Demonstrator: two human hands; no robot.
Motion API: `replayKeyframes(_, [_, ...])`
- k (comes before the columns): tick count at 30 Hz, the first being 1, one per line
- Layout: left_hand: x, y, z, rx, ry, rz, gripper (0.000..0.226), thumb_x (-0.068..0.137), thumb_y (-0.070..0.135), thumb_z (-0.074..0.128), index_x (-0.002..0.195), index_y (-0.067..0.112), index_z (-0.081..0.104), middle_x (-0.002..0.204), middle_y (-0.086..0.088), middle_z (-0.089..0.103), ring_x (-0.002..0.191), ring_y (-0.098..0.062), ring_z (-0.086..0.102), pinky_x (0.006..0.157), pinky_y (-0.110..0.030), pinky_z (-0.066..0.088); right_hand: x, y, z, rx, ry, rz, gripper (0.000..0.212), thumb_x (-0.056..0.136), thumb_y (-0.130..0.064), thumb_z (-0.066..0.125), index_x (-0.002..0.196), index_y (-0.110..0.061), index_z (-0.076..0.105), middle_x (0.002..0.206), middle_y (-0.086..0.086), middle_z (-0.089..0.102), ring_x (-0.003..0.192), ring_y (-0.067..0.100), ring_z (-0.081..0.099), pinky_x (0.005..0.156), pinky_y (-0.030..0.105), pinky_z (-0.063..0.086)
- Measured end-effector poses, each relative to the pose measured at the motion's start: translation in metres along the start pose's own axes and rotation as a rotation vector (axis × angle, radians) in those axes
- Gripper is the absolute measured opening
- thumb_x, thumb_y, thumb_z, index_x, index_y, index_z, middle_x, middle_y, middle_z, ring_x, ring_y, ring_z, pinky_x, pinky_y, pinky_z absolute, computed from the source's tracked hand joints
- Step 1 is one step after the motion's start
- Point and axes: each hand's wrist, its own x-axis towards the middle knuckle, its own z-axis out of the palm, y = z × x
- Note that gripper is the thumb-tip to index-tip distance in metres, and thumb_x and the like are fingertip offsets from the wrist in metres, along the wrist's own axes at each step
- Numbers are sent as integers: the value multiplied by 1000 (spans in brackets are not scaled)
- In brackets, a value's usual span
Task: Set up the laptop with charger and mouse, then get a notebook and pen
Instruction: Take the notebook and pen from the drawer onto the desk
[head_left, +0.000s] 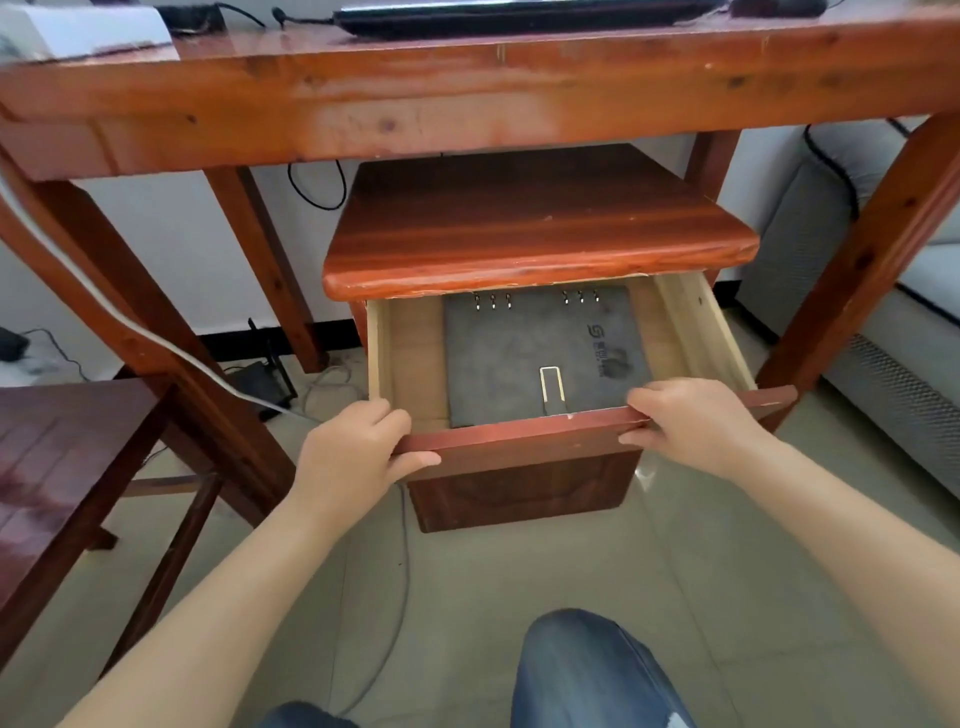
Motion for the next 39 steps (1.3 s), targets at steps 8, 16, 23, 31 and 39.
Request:
replayKeyframes(8, [-9, -5, 9, 132, -329, 272, 44, 37, 41, 92, 44, 14, 59, 39, 2, 54, 31, -12, 54, 29, -6, 35, -21, -11, 38, 27, 213, -231, 41, 33, -27, 95, 47, -10, 61, 40, 3, 59, 33, 18, 57, 30, 12, 39])
replayKeyframes(16, [-4, -4, 17, 74, -480, 143, 38, 69, 49, 74, 76, 13, 65, 69, 1, 61, 68, -17, 62, 49, -21, 42, -10, -4, 48, 167, -52, -139, 37, 79, -46, 64, 93, -12, 65, 92, 2, 66, 85, 21, 61, 64, 29, 49])
replayKeyframes(23, [34, 20, 37, -21, -562, -164, 33, 98, 38, 38, 87, 11, 54, 88, -10, 64, 80, -26, 58, 63, -31, 45, 37, -9, 33, 412, -391, -7, 38, 96, -32, 39, 123, -9, 52, 128, 13, 53, 123, 31, 44, 101, 39, 39])
replayKeyframes(31, [77, 47, 73, -455, -544, -925, 46, 96, 29, 48, 133, 2, 40, 137, -15, 47, 122, -31, 49, 96, -31, 45, 53, -28, 39, 196, -550, -43, 25, 90, -8, 46, 109, 2, 58, 115, 21, 61, 103, 33, 58, 84, 36, 50])
replayKeyframes(39, [72, 46, 72, -541, -501, -1024, 32, 94, 21, 50, 117, 0, 56, 111, -16, 62, 102, -30, 58, 79, -29, 45, 32, 15, 26, 447, -275, 247, 9, 94, -10, 43, 89, -10, 50, 97, 14, 48, 74, 20, 44, 57, 21, 34])
